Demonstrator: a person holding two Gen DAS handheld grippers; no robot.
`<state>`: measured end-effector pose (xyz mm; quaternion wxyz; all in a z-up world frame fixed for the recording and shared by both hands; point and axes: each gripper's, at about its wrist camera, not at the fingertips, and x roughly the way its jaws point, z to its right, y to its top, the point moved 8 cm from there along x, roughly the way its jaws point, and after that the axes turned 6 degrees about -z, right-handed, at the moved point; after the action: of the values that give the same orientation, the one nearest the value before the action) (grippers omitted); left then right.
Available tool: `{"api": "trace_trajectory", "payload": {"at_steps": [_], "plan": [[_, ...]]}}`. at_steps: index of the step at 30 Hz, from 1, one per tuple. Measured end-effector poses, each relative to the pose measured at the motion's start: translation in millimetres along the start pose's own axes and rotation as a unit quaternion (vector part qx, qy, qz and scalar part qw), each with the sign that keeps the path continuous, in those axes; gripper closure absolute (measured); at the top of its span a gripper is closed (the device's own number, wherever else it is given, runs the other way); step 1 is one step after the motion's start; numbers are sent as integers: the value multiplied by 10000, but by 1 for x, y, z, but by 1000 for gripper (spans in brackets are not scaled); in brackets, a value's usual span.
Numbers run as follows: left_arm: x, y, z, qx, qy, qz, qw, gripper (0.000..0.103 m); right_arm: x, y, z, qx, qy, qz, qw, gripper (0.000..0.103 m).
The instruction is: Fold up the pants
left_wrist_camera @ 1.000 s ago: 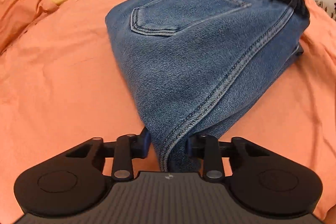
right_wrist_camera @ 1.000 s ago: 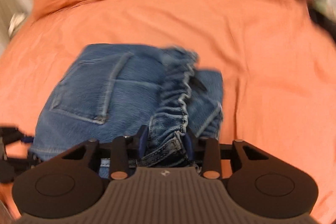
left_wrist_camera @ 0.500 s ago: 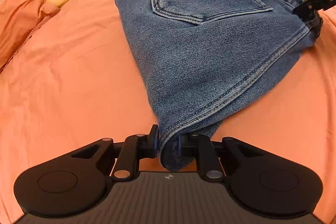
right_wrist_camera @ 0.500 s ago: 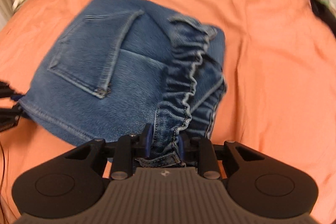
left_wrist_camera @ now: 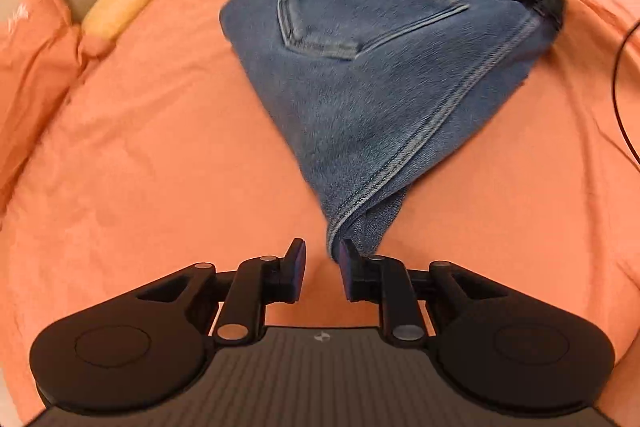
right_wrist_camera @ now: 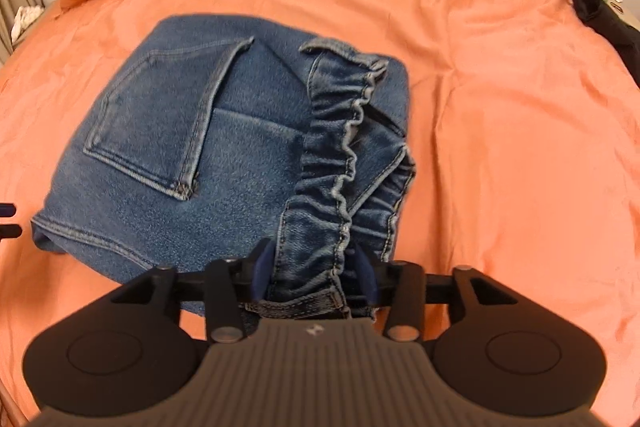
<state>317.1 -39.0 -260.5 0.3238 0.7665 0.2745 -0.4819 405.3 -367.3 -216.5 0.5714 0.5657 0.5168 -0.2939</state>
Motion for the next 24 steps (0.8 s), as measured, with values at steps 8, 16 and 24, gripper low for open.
{"api": "trace_trajectory", "payload": {"at_steps": [8, 16, 24], "plan": [[-14, 41, -15, -173, 60, 418, 9990, 57, -25, 18, 23, 856, 374, 353, 9950, 31], [5, 85, -34, -426, 55, 595, 9973, 51, 1, 41, 41, 1791, 811, 284, 9801, 22], [27, 94, -50, -606, -109, 549, 9966, 51, 40, 48, 62, 2440, 993, 82, 9646, 25]]}}
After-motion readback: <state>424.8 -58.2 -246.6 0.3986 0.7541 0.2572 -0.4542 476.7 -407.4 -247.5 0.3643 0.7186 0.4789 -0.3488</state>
